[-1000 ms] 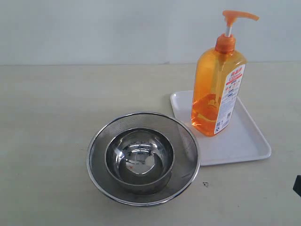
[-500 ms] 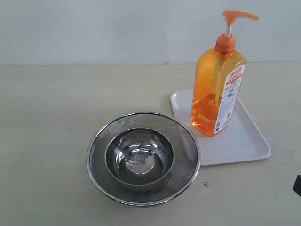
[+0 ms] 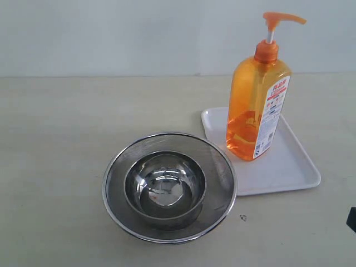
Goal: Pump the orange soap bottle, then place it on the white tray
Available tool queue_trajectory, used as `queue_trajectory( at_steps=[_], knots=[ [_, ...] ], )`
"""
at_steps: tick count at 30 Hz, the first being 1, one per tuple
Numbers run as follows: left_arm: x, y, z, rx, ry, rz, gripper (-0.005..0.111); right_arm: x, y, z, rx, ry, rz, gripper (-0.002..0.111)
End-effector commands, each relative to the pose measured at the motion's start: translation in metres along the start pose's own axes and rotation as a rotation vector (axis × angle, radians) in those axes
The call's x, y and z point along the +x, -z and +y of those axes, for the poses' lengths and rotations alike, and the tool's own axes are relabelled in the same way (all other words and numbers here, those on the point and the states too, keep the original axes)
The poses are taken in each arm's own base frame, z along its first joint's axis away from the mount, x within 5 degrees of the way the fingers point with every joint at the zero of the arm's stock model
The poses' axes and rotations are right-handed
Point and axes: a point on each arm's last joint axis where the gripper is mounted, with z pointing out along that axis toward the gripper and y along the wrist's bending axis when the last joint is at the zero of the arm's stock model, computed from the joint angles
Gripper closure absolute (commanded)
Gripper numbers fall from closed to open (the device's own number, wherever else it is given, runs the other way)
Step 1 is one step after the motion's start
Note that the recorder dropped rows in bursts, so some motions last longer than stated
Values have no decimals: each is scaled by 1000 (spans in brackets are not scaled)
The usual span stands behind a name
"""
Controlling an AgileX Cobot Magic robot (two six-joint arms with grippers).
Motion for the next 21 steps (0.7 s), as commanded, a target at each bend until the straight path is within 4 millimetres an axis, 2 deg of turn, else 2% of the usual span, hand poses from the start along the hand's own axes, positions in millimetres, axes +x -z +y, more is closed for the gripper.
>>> queue_trajectory(
  at_steps=[1,9,12,21],
  knots=[
    [10,1,8,-82,-49,105,102,1,0,-1,5,13,-4,108],
    [18,3,14,-143,-79,194,102,1,0,-1,5,13,-4,108],
    [24,5,18,-179,-161,268,102,1,0,-1,5,13,-4,108],
    [23,5,18,-163,-250,270,102,1,0,-1,5,13,-4,108]
  ],
)
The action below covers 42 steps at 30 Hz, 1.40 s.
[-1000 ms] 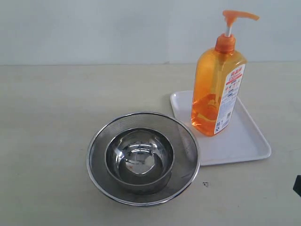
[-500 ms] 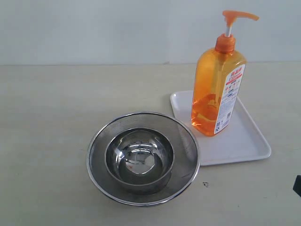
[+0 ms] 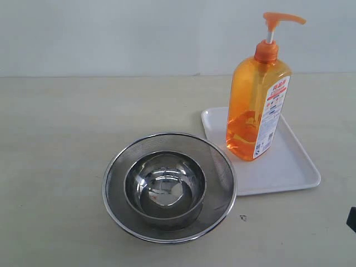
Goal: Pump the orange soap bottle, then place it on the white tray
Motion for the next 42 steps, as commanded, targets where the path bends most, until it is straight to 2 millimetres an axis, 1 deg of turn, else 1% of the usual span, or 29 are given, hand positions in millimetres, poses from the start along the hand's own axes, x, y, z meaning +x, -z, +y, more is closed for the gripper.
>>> queue_trajectory(
  at_steps=[1,5,6,11,25,28,29,31,33,34,35,36,37,39,41,42],
  knots=[
    [0,0,0,1,-8,-7,102,1,0,-1,5,11,-3,108],
    [0,0,-3,29,62,-10,102,2,0,-1,0,11,0,108],
    [1,0,-4,47,117,-3,102,2,0,-1,0,11,0,108],
    [0,0,-3,37,87,-7,102,2,0,-1,0,11,0,108],
    [0,0,-3,37,87,-7,102,-1,0,-1,3,37,-26,108],
    [0,0,-3,37,87,-7,102,2,0,4,-54,43,3,108],
    [0,0,-3,37,87,-7,102,0,0,6,-72,76,-10,108],
    [0,0,-3,37,87,-7,102,-10,1,12,-103,93,-48,108],
    [0,0,-3,37,87,-7,102,-33,4,21,-121,65,-110,108],
    [0,0,-3,37,87,-7,102,-45,6,26,-134,89,-143,106],
    [0,0,-3,37,87,-7,102,-55,8,31,-154,115,-165,103],
    [0,0,-3,37,87,-7,102,-69,10,37,-170,126,-198,97],
    [0,0,-3,37,87,-7,102,-77,11,41,-180,115,-213,89],
    [0,0,-3,37,87,-7,102,-94,12,50,-200,117,-237,67],
    [0,0,-3,37,87,-7,102,-104,8,58,-188,152,-241,48],
    [0,0,-3,37,87,-7,102,-107,3,61,-161,173,-238,42]
  ],
)
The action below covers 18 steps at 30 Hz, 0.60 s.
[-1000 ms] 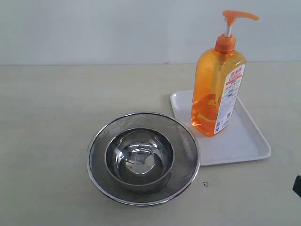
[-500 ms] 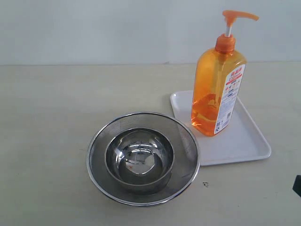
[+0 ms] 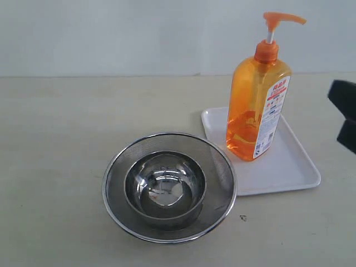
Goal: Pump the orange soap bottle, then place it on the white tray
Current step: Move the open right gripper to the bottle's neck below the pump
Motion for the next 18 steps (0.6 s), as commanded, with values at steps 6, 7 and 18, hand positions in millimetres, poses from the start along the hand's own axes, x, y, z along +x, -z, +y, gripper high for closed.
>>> queue_trajectory(
  at_steps=[6,7,18],
  knots=[
    [0,0,0,0,-7,-12,102,-16,-62,23,180,174,75,41],
    [0,0,0,0,-7,-12,102,-15,-69,25,207,190,83,41],
    [0,0,0,0,-7,-12,102,-23,-108,58,102,150,134,41]
  ],
)
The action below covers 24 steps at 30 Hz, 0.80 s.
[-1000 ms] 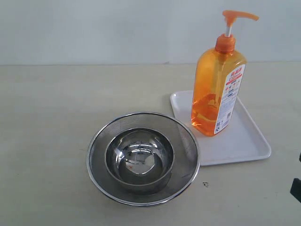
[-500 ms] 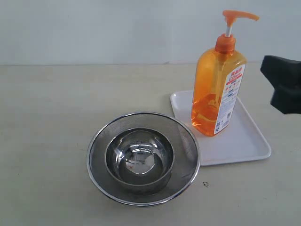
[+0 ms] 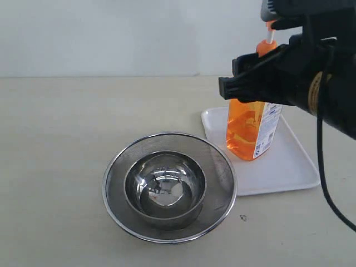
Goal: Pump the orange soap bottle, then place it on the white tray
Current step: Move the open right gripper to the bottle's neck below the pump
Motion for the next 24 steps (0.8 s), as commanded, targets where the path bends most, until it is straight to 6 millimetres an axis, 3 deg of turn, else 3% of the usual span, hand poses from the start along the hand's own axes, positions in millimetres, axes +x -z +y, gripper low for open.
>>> queue_trajectory(
  at_steps=[1,14,16,19,24],
  knots=[
    [0,0,0,2,-7,-12,102,-6,2,2,-29,-5,-13,41],
    [0,0,0,2,-7,-12,102,1,3,8,-139,15,77,41],
    [0,0,0,1,-9,-12,102,10,7,1,-127,-23,53,41],
    [0,0,1,-5,-29,-15,102,33,12,-23,68,-61,52,41],
    [-1,0,1,-9,-41,-16,102,46,13,-13,-50,-75,126,41]
  ],
)
